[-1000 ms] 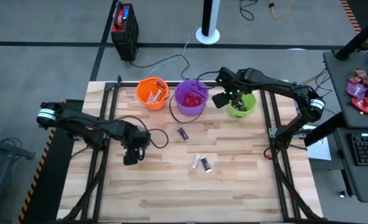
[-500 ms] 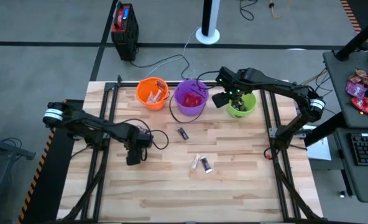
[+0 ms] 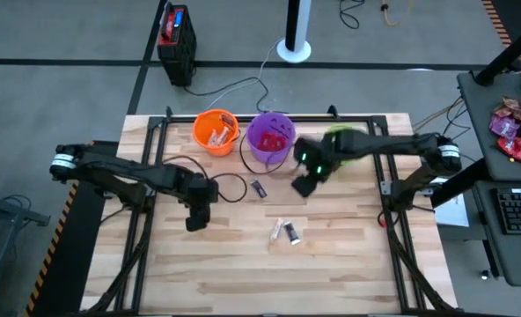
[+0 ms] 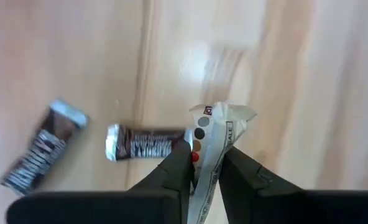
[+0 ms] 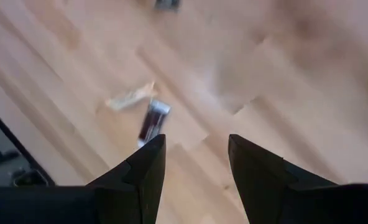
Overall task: Sort candy by brand, put in halloween buckets
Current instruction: Put the white chocolate bar into the orange bucket
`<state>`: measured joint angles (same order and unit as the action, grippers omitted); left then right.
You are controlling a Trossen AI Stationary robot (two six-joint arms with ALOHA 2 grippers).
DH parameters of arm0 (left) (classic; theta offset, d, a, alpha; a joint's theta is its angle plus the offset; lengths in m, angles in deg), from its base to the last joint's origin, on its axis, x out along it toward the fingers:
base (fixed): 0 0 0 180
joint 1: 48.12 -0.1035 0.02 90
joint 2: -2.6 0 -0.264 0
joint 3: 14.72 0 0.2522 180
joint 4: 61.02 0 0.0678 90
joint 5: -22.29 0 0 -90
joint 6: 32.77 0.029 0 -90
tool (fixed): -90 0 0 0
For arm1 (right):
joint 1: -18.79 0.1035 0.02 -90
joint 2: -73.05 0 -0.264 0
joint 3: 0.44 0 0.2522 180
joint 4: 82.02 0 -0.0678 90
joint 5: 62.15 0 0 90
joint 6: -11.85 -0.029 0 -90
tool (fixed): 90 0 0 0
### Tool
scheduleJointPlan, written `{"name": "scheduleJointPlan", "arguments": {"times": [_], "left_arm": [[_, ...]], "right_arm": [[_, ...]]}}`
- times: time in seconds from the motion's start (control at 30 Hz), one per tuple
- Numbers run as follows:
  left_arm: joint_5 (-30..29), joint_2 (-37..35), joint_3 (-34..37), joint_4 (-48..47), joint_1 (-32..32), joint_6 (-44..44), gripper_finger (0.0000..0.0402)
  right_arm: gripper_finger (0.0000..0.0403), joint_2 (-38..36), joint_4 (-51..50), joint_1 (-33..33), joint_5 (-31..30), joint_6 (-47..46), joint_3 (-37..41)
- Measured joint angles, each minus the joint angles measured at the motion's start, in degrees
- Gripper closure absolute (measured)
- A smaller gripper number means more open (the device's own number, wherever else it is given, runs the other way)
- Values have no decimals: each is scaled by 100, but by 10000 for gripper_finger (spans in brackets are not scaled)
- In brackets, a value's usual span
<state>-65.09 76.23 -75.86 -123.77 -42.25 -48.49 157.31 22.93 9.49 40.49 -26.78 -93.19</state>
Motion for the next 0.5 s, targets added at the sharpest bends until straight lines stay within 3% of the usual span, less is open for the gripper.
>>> {"name": "scheduleJointPlan", "arguments": {"times": [0.13, 0.3, 0.37, 0.5], "left_arm": [[-140, -173, -739, -232, -117, 51, 344], [-1024, -208, -1880, -460, -598, 572, 357], [-1272, -170, -2285, -504, -1003, 943, 359], [-1034, -75, -2786, -492, -2166, 1701, 359]], "right_arm": [[236, 353, 145, 624, -52, -551, 40], [236, 856, 181, 1061, -175, -1079, 69], [236, 1040, 260, 1210, -194, -1206, 73], [225, 1439, 749, 1517, -219, -1364, 70]]}}
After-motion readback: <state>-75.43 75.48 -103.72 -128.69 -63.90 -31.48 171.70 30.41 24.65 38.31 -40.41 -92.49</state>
